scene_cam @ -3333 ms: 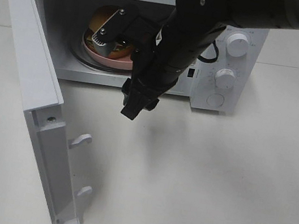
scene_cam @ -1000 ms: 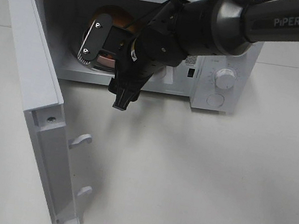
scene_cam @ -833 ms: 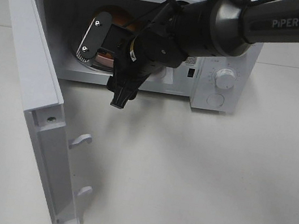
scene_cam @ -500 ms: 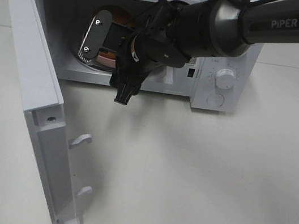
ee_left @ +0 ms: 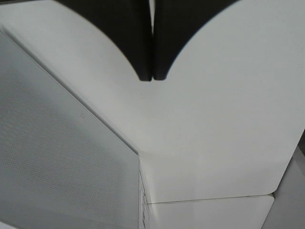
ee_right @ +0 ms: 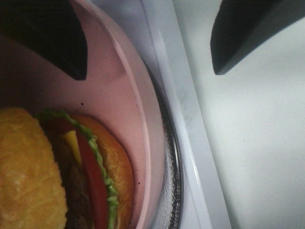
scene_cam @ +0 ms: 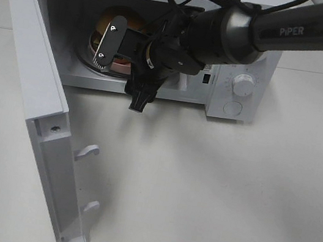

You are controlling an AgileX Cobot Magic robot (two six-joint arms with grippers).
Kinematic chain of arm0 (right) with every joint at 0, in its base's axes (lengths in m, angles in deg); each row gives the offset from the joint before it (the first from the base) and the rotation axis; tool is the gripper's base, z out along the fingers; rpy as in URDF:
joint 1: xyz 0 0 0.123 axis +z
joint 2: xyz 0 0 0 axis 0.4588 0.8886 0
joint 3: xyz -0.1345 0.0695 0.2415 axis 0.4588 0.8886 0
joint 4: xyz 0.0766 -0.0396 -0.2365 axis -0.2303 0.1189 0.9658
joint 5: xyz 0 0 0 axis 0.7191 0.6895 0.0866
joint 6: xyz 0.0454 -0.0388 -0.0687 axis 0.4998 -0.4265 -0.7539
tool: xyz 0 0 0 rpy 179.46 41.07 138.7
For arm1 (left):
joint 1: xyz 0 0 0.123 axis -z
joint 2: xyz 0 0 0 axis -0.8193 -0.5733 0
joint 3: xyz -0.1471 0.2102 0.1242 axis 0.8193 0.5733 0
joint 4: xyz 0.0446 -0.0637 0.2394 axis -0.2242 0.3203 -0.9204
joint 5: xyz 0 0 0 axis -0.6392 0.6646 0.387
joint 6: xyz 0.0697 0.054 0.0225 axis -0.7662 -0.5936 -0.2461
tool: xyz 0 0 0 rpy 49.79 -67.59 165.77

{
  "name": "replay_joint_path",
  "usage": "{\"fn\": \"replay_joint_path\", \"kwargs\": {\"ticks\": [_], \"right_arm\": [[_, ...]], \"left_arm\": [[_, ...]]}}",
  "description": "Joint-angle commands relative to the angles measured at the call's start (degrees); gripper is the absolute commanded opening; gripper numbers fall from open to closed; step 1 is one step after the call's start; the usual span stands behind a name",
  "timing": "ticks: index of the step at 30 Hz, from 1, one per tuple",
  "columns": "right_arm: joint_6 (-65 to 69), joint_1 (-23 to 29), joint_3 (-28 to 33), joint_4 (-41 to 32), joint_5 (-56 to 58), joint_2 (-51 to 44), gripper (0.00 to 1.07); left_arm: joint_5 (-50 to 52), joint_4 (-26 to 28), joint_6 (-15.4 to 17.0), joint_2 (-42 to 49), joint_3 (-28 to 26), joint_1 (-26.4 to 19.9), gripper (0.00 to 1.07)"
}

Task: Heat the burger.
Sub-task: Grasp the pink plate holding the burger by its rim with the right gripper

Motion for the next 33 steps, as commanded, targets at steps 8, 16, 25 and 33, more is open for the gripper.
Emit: {"fn": "replay_joint_path", "kwargs": {"ticks": [8,16,25,33], "right_arm": [[1.09,-1.26,-4.98,1.15,0.23,4.64,0.70],[1.89,-1.38,-4.98,1.15,1.03,5.67,0.62],[1.89,-1.38,-4.98,1.20,0.57,6.19,0.52],[1.89,-1.38,-4.98,1.20,2.41,6.19,0.14]], "left_arm": [[0.69,0.17,-0.23,0.57,0.06,-0.06,0.00],[0.69,0.17,-0.23,0.57,0.06,-0.06,0.00],[0.69,0.17,-0.23,0.57,0.06,-0.06,0.00],[0.69,0.17,-0.23,0.57,0.06,-0.06,0.00]]}}
